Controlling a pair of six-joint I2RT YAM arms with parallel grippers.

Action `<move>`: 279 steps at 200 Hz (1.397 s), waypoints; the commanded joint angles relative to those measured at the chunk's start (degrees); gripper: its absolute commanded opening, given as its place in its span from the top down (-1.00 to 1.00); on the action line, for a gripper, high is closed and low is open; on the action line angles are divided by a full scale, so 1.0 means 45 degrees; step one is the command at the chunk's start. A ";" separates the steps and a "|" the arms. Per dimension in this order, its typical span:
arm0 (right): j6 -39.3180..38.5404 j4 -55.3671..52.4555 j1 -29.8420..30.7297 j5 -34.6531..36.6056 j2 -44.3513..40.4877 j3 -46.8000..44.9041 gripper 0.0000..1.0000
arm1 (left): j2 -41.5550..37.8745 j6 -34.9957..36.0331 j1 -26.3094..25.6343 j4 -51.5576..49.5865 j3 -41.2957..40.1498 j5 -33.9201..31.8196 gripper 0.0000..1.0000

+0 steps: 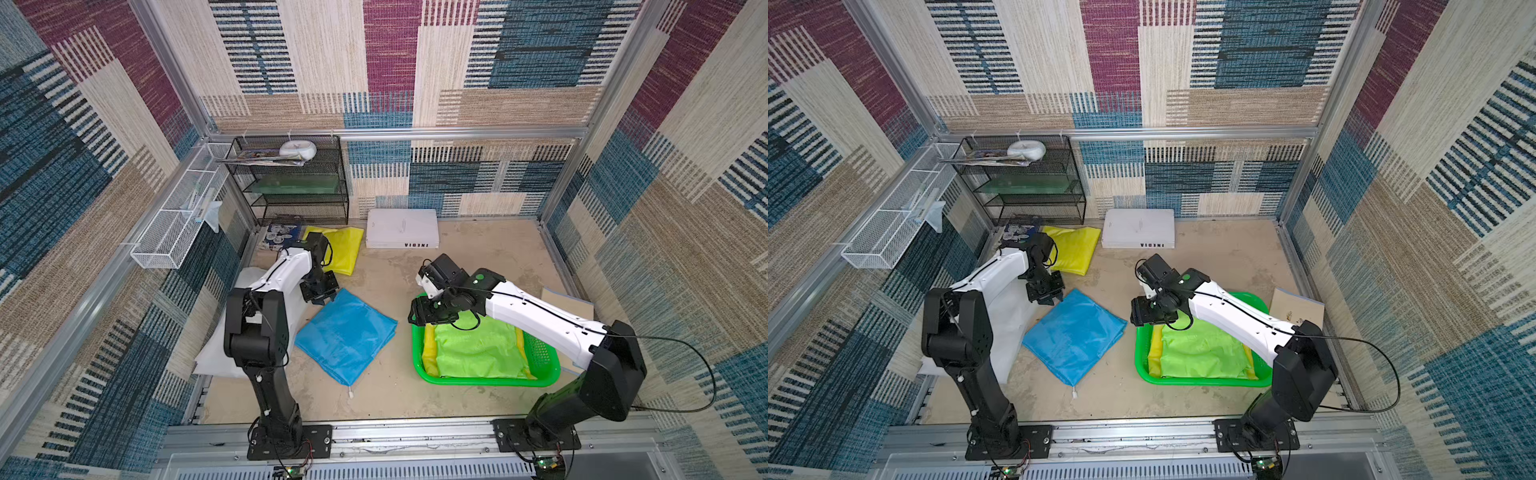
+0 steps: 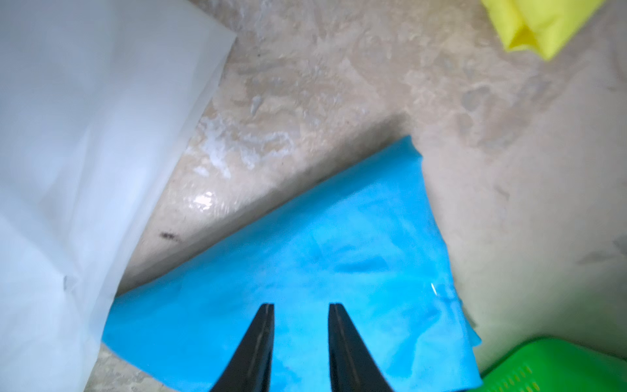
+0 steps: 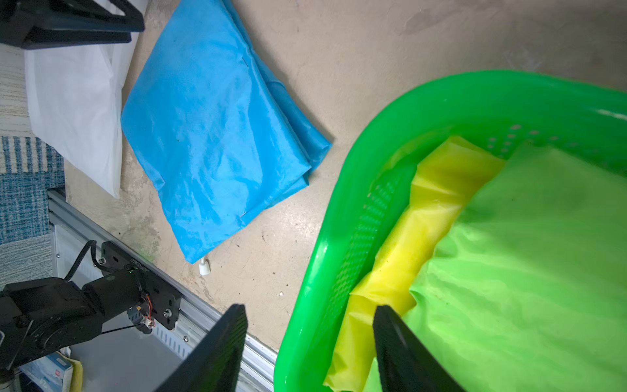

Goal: Put the folded raincoat in the basket
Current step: Move the raincoat to the center of the board.

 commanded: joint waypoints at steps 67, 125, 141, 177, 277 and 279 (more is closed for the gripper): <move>0.2375 0.1636 0.2155 -0.0101 0.1742 0.1086 -0.33 | -0.3552 -0.0926 -0.0402 0.2176 -0.5678 0.2829 0.42; 0.3613 0.1445 0.2764 0.1307 0.4691 0.2638 -0.36 | -0.5964 -0.2176 -0.0896 0.2461 -0.8351 0.2132 0.41; 0.3532 0.0943 0.2743 0.1557 0.5862 0.3600 -0.37 | -0.5849 -0.2301 -0.0908 0.2845 -0.8863 0.2632 0.43; 0.3488 0.0650 0.2751 0.1480 0.7596 0.4957 -0.37 | -0.6040 -0.2396 -0.1121 0.2904 -0.9112 0.2513 0.44; 0.1691 0.0112 0.1311 0.0984 1.0587 0.8917 -0.30 | -0.6299 -0.3367 -0.3070 0.3236 -0.9382 0.2890 0.39; 0.1593 0.0076 0.1297 0.1014 1.0652 0.9091 -0.31 | -0.6303 -0.3379 -0.3138 0.3236 -0.9366 0.2929 0.39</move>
